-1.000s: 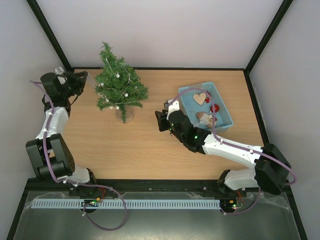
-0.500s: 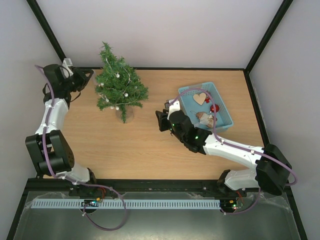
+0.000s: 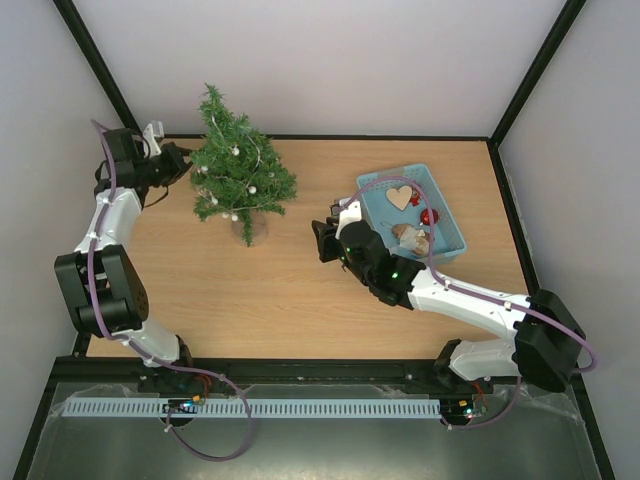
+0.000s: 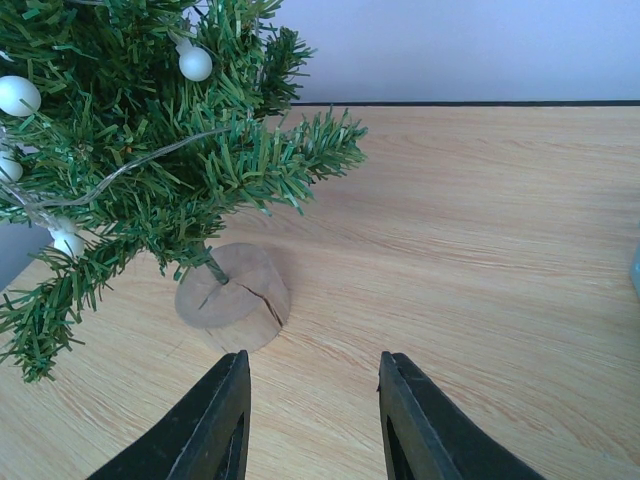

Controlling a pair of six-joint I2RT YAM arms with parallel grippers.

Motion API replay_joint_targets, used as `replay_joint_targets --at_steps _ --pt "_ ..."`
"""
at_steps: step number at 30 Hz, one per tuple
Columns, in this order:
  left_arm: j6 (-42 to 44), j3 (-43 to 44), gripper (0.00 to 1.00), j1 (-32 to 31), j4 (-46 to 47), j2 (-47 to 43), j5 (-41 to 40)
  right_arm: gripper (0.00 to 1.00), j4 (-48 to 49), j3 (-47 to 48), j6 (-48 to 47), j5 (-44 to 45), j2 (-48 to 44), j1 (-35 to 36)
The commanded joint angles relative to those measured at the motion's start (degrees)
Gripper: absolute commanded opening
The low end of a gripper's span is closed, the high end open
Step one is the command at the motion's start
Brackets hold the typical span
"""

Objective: Decorate the small christmas tree
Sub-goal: Wrap the decoration item around the Christmas tree.

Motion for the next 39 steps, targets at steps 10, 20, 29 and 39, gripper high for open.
replay_joint_targets --at_steps 10,20,29,39 --pt "8.2 -1.5 0.02 5.75 1.08 -3.58 10.88 0.34 -0.22 -0.26 -0.66 1.18 -1.38 0.38" --pt "10.5 -4.6 0.02 5.79 3.05 -6.09 12.99 0.34 0.0 -0.12 -0.32 0.47 -1.46 0.4" --pt "7.96 -0.67 0.02 2.06 4.96 -1.95 12.69 0.34 -0.24 0.09 -0.69 0.83 -2.06 0.37" --pt "6.82 -1.15 0.02 -0.33 8.26 1.08 12.96 0.34 -0.16 0.39 -1.16 0.98 -1.78 0.41"
